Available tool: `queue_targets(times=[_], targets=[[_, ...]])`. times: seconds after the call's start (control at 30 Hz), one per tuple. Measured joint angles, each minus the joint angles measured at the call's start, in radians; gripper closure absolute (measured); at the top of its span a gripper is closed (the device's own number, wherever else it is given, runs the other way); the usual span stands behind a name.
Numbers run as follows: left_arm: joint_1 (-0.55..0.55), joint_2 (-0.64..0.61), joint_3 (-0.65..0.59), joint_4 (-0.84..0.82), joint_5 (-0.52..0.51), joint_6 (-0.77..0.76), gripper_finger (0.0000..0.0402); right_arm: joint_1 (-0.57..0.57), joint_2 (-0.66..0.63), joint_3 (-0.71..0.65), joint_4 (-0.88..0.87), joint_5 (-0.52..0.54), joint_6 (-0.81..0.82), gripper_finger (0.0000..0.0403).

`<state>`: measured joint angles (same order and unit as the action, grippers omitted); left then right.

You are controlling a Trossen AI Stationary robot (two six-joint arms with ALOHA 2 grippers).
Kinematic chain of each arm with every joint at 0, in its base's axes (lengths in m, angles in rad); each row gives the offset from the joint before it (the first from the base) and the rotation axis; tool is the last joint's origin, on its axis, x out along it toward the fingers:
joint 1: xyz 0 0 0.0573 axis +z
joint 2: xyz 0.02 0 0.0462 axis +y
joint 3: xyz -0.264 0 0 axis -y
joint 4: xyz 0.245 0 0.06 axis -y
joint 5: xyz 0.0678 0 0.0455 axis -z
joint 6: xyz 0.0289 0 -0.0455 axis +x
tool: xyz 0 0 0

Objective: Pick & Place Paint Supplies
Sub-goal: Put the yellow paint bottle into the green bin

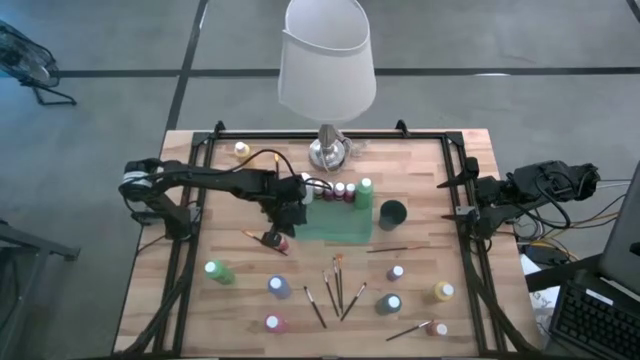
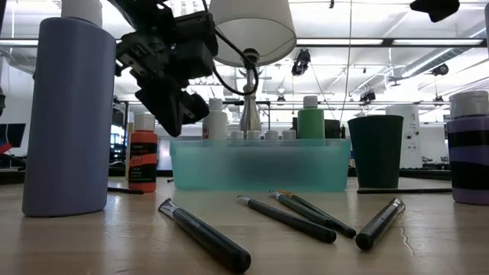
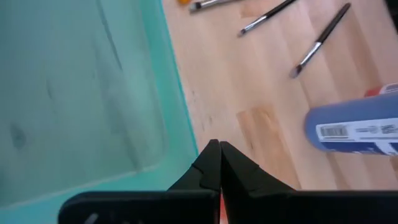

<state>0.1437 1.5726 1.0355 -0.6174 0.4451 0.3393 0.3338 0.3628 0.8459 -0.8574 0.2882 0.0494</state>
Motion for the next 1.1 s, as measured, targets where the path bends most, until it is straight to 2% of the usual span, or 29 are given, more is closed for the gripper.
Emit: queue_targets(times=[0.17,0.4,0.73,1.0,1.1], targets=[[0.0,-0.001,0.007,0.001,-0.003,-0.001,0.0401,0.0,0.0,0.0,0.0,0.0,0.0,0.0039],[0.0,-0.045,0.12,-0.051,-0.126,0.0,0.0401,0.0,0.0,0.0,0.0,0.0,0.001,0.0039],[0.0,-0.204,0.219,-0.076,-0.24,-0.001,0.0399,0.0,0.0,0.0,0.0,0.0,0.0,0.0039],[0.001,-0.338,0.22,-0.078,-0.419,-0.044,0.0398,0.0,0.0,0.0,0.0,0.0,0.002,0.0039],[0.004,-0.377,0.219,-0.079,-0.522,-0.085,0.0399,0.0,0.0,0.0,0.0,0.0,0.0,0.0039]])
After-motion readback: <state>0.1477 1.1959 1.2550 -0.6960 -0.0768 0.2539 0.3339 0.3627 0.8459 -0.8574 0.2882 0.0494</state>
